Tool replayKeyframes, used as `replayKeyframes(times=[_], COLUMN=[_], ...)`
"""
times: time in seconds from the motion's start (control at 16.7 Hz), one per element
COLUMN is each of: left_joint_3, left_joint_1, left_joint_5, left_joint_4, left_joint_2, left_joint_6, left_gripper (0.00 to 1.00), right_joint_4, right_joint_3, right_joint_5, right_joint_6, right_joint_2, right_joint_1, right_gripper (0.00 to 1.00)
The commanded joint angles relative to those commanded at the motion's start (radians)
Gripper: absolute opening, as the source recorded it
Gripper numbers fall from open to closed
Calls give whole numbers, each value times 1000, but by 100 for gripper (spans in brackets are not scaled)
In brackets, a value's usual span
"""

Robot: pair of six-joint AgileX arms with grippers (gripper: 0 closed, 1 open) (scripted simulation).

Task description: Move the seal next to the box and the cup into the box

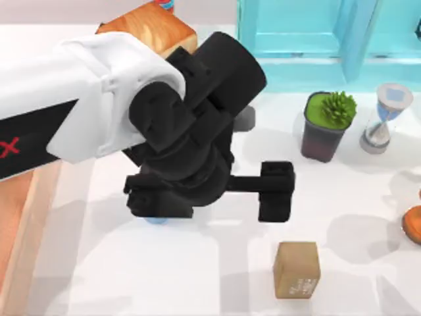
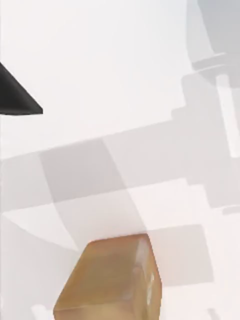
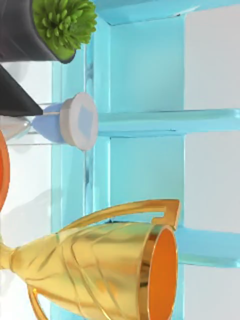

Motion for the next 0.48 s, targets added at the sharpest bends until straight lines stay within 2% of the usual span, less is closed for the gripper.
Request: replayKeyframes(times=[0.24,0.48], left_joint_3=[278,499], left_joint_1=[-122,-191], left_joint_5=[-25,-65], left_joint_4=[-192,-325], left_joint_2=[282,481], left_joint_6=[-163,-292], left_gripper=[100,100], right_joint_4=[0,0], right_joint_3=[0,0], right_joint_5=[0,0], right_joint_6=[0,0], right_joint_2=[0,0], right_joint_1=[0,0], right_gripper=[100,100])
